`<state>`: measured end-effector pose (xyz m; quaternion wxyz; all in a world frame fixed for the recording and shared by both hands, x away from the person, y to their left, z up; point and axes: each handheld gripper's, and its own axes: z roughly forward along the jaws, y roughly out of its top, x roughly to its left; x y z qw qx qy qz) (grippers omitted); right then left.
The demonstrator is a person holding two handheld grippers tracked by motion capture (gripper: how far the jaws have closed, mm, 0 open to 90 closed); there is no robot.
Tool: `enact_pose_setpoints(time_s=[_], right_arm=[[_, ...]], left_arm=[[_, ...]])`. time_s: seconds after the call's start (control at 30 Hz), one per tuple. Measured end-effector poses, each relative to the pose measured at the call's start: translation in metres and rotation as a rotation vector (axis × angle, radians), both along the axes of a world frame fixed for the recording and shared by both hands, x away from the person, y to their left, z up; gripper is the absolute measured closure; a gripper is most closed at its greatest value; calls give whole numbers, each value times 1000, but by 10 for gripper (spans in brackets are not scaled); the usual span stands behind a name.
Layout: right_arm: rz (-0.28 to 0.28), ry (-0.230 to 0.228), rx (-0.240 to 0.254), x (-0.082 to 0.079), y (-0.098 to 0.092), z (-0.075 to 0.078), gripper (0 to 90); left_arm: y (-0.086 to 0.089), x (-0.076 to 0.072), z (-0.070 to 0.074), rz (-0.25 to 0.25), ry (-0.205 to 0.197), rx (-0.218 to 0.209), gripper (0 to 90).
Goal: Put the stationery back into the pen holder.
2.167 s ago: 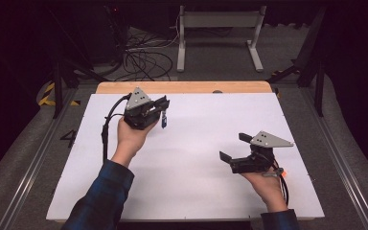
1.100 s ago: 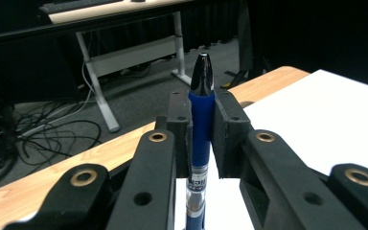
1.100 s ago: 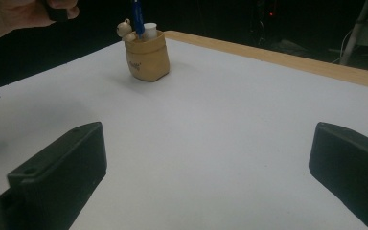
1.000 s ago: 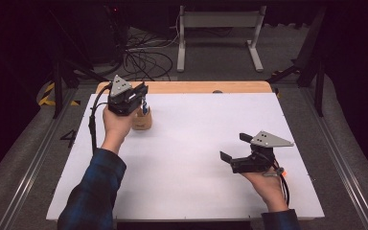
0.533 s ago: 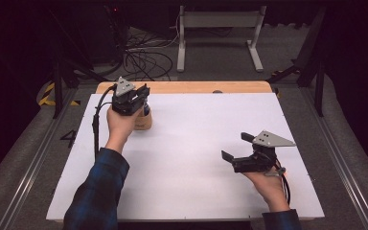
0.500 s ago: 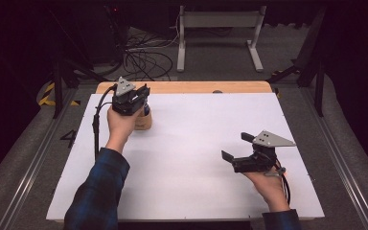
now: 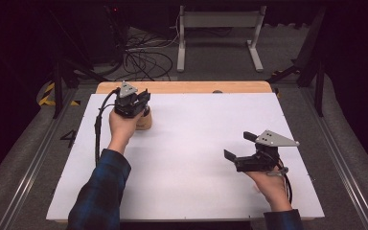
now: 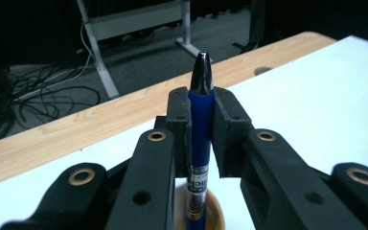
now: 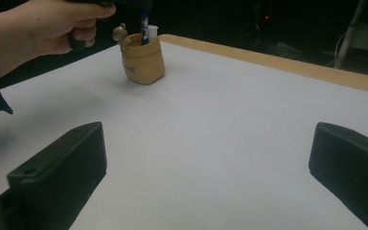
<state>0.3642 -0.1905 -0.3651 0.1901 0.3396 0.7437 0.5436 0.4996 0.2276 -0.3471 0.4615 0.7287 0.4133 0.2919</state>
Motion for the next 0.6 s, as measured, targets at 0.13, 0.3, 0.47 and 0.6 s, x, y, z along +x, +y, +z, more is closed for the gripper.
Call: enact_pose_setpoints(time_s=[0.13,0.3,0.47,0.6], right_arm=[[-9,-5,3,0,-5,2,0],[-33,-22,19,-1,-17,8,1],[-51,-31,28,-2,-26,11,2],[-52,-34,31,-3,-28,12,2]], left_arm=[[1,0,-5,9,4,4,789],[1,0,-11,11,21,23,783],[0,-1,-14,11,19,31,751],[0,-2,-14,18,19,27,692]])
